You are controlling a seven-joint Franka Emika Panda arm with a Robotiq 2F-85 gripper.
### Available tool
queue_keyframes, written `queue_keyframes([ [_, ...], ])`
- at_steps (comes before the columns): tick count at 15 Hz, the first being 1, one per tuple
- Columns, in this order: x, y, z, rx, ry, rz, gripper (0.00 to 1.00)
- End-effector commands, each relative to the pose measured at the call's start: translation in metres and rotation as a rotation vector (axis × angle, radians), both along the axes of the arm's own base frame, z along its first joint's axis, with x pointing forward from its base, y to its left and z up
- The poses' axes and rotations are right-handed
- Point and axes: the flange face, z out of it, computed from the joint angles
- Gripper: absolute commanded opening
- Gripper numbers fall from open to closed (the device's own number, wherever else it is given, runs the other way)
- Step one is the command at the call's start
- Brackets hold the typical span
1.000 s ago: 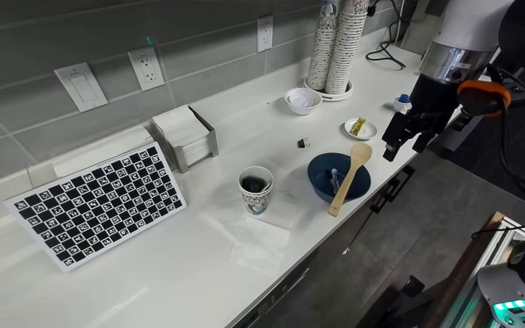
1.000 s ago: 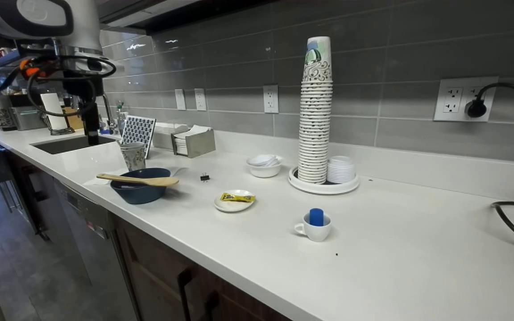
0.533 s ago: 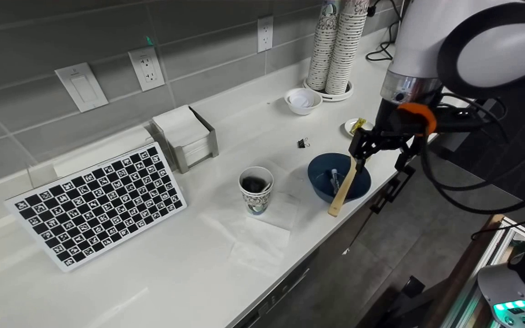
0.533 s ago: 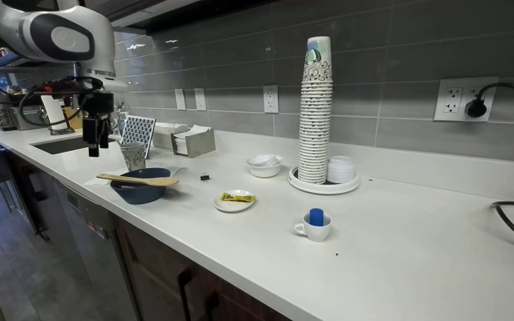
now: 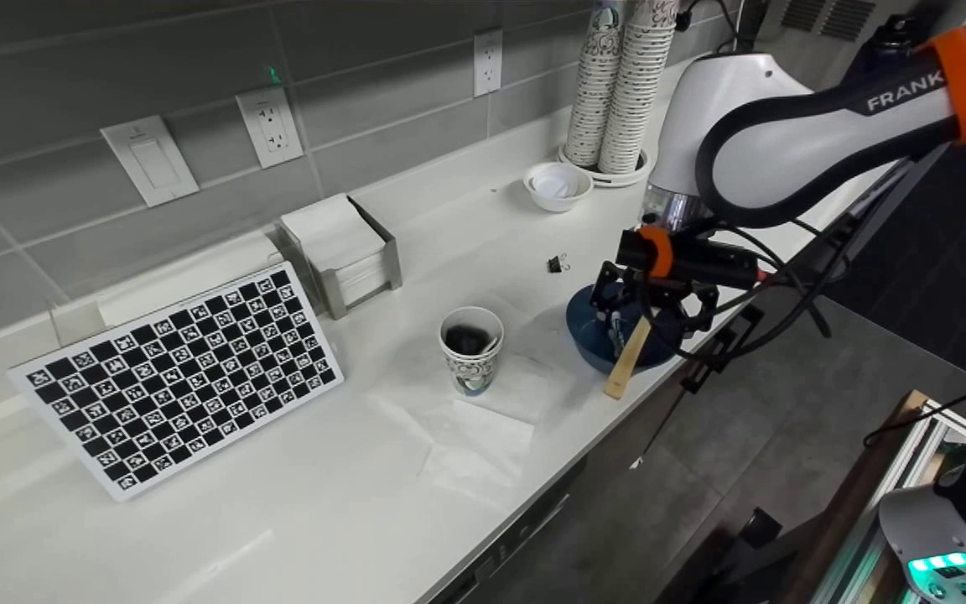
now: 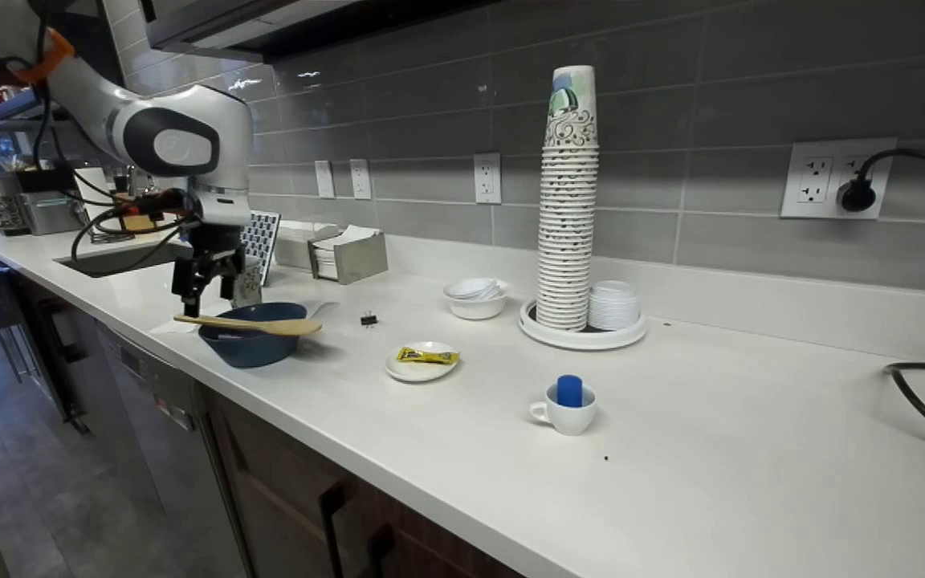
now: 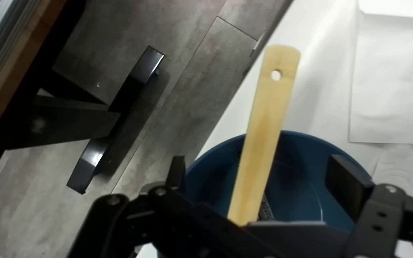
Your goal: Take the wooden spoon off of the blue bowl
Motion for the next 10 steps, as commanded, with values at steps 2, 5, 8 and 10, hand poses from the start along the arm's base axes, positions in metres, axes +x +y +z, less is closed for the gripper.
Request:
queue_keyframes([
  [2,0.021,0.001,-0.012,0.033,-0.072,-0.216,1.0],
  [5,0.024,-0.01,-0.016,0.006,-0.087,-0.253,1.0],
  [8,0.019,-0.021,-0.016,0.005,-0.046,-0.214,1.0],
  [10,0.015,-0.026,-0.007,0.039,-0.025,-0.164,1.0],
])
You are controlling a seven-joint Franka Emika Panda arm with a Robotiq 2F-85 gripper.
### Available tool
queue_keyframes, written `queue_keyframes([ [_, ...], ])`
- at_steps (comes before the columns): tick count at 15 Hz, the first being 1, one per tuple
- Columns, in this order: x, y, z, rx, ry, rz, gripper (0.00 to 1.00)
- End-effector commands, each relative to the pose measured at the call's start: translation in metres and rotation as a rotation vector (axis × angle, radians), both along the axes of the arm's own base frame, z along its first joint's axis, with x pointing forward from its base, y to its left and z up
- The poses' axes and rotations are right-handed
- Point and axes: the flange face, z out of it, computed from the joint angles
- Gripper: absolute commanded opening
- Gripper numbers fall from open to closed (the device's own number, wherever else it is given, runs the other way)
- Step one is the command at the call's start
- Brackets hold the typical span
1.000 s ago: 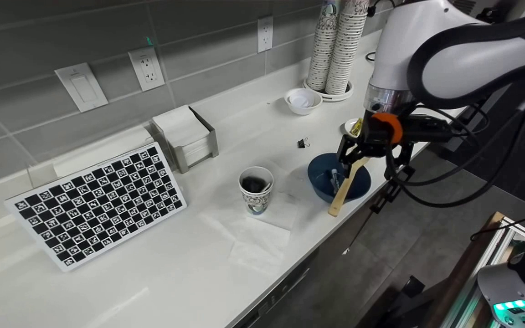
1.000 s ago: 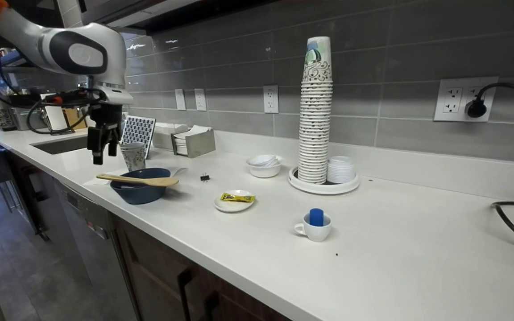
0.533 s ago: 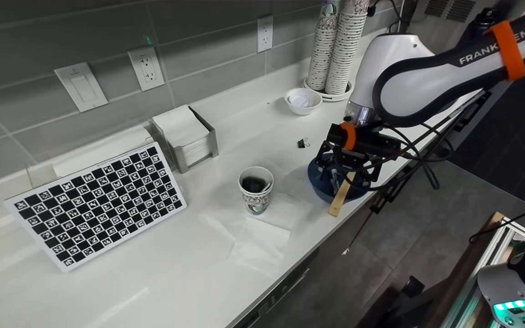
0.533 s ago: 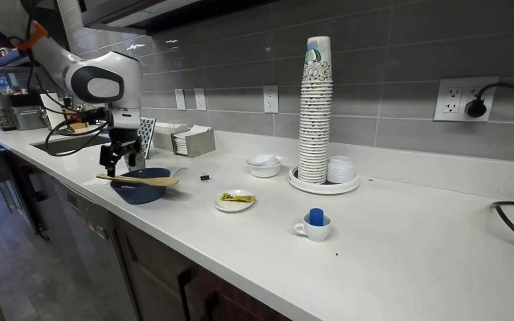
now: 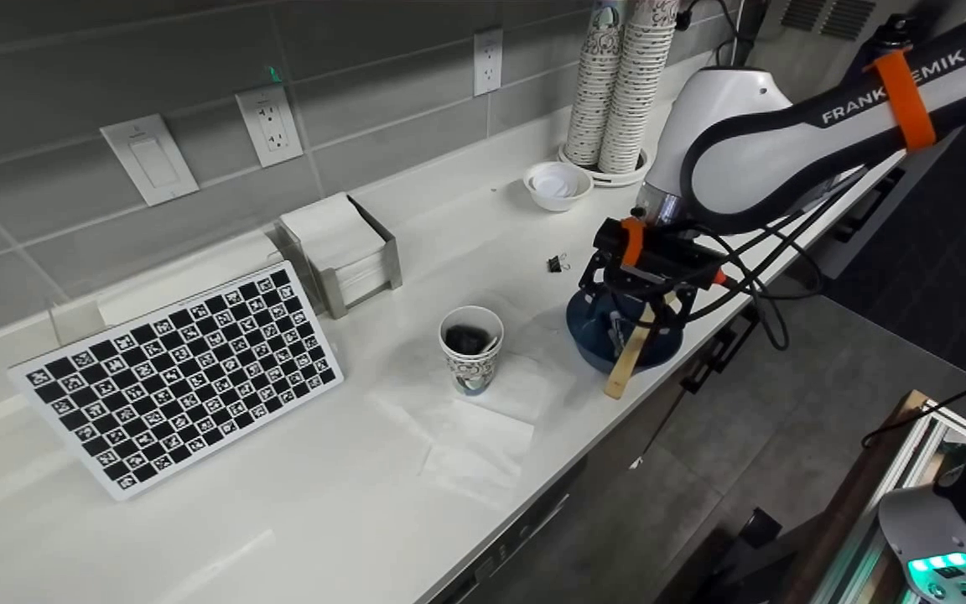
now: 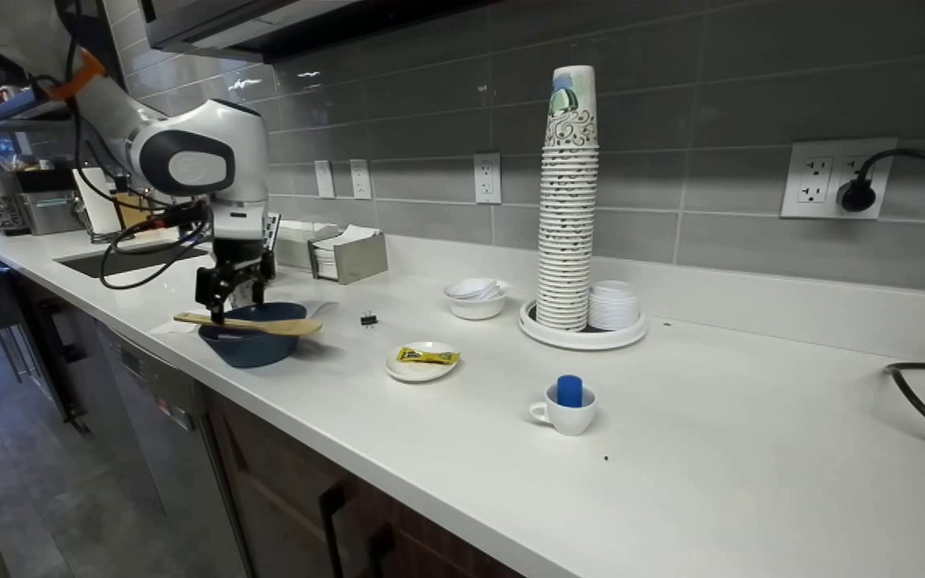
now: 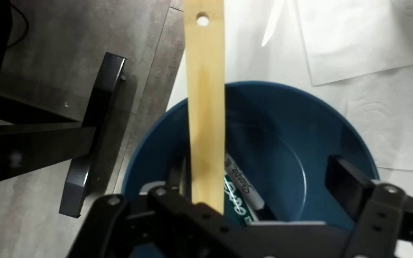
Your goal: Take the wooden spoon off of the blue bowl
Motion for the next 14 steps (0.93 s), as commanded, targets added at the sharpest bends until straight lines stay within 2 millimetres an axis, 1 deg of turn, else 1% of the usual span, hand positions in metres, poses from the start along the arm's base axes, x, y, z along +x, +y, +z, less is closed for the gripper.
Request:
queue_keyframes([
  [1,-0.008,-0.007,0.015,0.02,0.011,0.074,1.0],
  [8,-0.012,0.004,0.002,-0.085,-0.002,0.094,1.0],
  [9,-0.012,0.004,0.0,-0.097,-0.003,0.095,0.97],
  [10,-0.013,0.005,-0.002,-0.107,-0.004,0.091,0.78],
  [12,-0.012,0.006,-0.006,-0.119,-0.004,0.081,0.69],
  [13,-0.011,0.006,-0.008,-0.123,-0.005,0.076,0.62],
  [14,-0.01,0.006,-0.01,-0.127,-0.003,0.071,0.53],
])
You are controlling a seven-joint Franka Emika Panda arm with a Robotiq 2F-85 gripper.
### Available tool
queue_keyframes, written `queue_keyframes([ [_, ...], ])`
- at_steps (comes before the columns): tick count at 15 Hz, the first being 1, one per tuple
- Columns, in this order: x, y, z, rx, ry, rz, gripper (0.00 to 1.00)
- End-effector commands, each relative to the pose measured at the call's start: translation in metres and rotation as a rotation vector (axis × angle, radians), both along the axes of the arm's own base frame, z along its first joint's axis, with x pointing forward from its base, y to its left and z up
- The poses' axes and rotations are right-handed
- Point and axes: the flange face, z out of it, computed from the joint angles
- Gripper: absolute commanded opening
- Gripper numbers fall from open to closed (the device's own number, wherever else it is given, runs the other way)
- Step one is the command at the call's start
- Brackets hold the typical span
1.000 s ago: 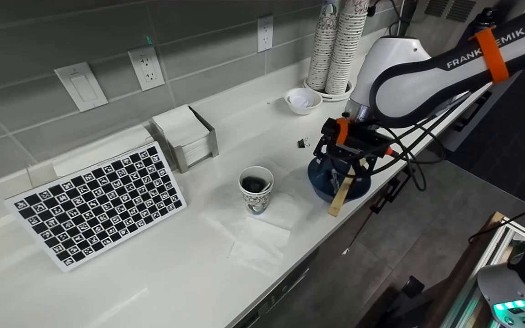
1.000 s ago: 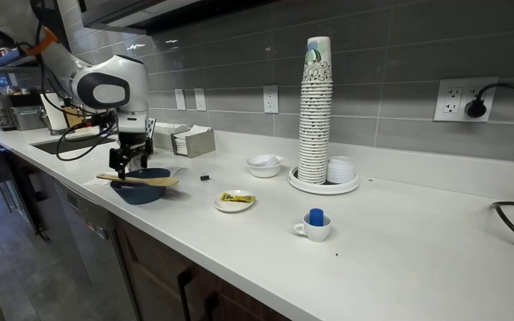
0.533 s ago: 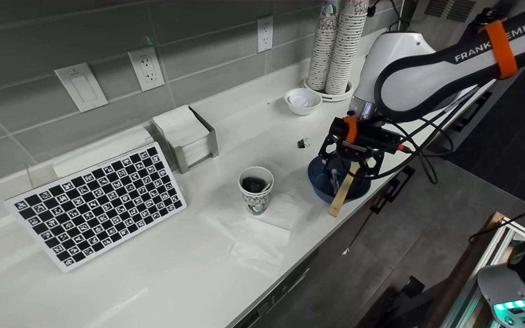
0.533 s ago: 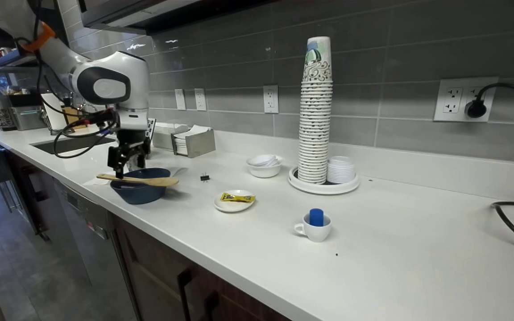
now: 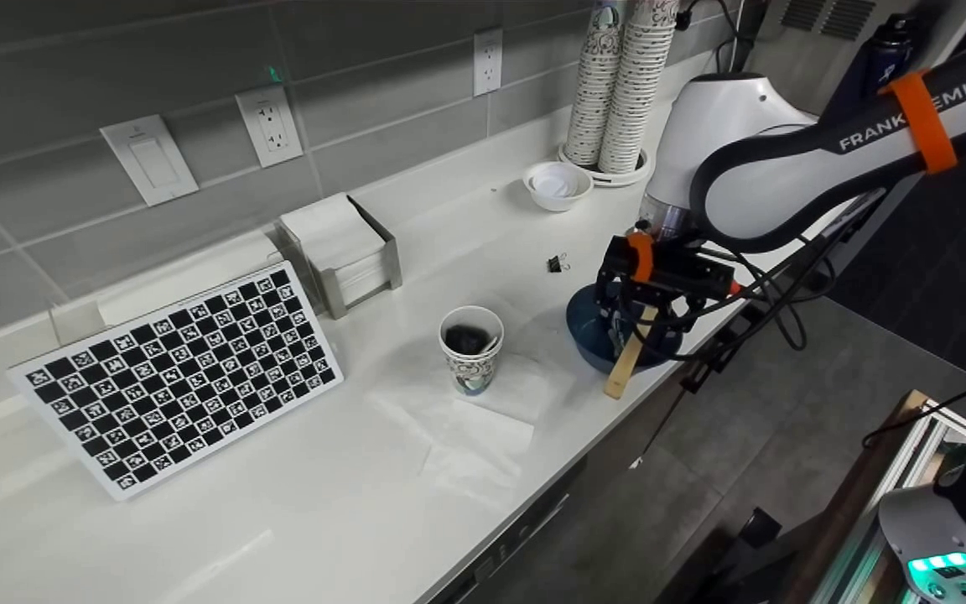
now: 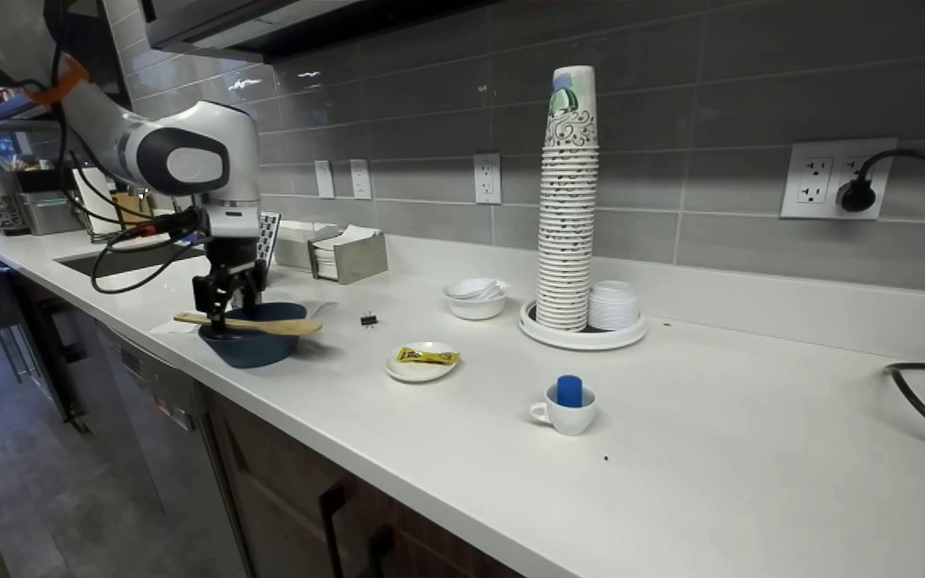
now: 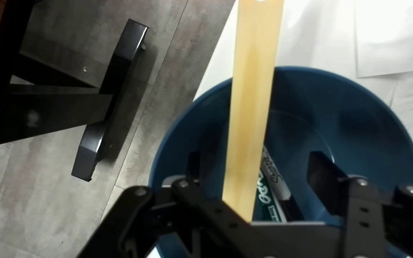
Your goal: Take the wooden spoon off of the blue bowl
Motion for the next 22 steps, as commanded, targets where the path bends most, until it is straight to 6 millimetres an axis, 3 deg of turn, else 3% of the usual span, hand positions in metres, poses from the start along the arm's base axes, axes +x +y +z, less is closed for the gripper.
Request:
queue_keyframes([
  [1,0.001,0.004,-0.008,-0.03,-0.012,-0.024,0.47],
  [5,0.003,0.005,-0.014,-0.037,-0.005,-0.036,0.18],
  [8,0.005,0.001,0.002,-0.045,-0.041,-0.054,0.02],
  [9,0.007,0.0,0.011,-0.053,-0.063,-0.057,0.06],
  [15,0.026,-0.001,0.055,-0.083,-0.15,-0.124,0.06],
  [20,0.085,0.008,0.078,-0.084,-0.1,-0.311,0.06],
  [22,0.094,0.012,0.086,-0.057,-0.054,-0.288,0.06],
])
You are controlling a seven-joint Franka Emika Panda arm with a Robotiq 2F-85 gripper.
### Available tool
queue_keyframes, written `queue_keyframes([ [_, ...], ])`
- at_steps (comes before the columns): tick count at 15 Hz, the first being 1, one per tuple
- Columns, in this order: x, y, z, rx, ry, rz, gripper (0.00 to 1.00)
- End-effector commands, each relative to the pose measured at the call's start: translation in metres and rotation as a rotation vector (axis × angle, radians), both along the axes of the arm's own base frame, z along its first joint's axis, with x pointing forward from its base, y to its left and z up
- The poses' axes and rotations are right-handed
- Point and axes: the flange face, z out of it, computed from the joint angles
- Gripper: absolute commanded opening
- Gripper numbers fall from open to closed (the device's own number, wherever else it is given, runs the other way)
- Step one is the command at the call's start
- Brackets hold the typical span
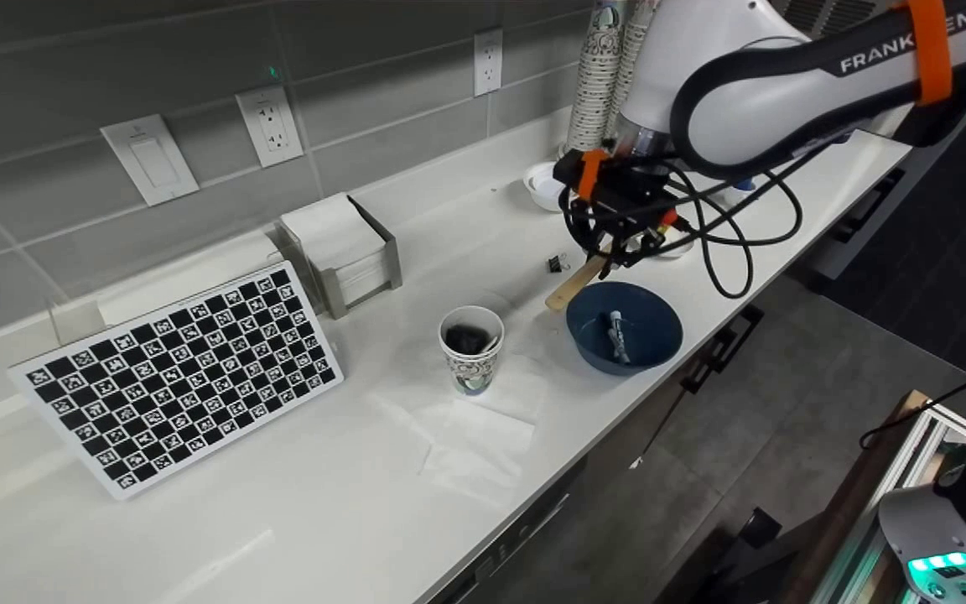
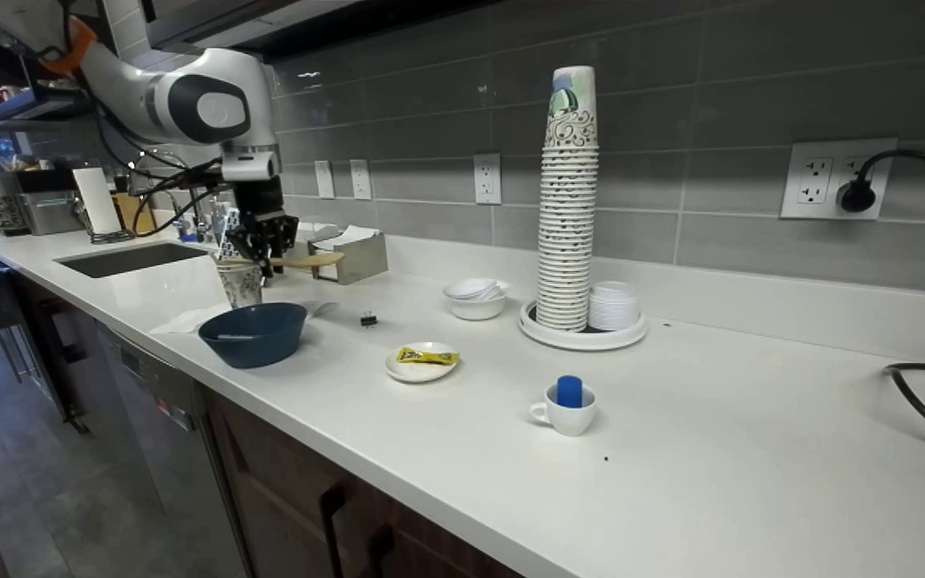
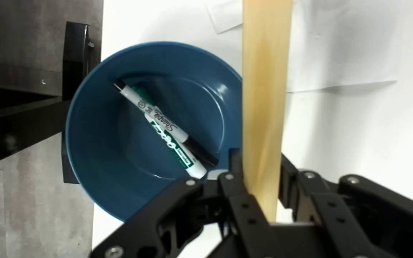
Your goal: Take the wooden spoon off of the blue bowl
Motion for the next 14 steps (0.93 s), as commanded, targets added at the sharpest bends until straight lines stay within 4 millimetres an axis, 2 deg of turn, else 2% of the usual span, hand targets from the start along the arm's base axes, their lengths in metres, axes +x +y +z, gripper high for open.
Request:
queue_keyframes([
  [1,0.009,0.0,0.003,0.003,0.017,-0.005,0.24],
  [4,0.023,0.002,0.005,0.005,0.039,-0.007,0.24],
  [5,0.025,0.002,0.004,0.005,0.042,-0.006,0.06],
  [6,0.034,-0.008,0.001,0.015,0.039,-0.061,0.06],
  [8,0.044,-0.043,-0.006,0.027,0.052,-0.174,0.06],
  [9,0.044,-0.069,-0.012,0.03,0.06,-0.231,0.06],
  [11,0.042,-0.118,-0.026,0.018,0.072,-0.33,0.06],
  [14,0.028,-0.196,-0.06,-0.018,0.1,-0.489,0.06],
])
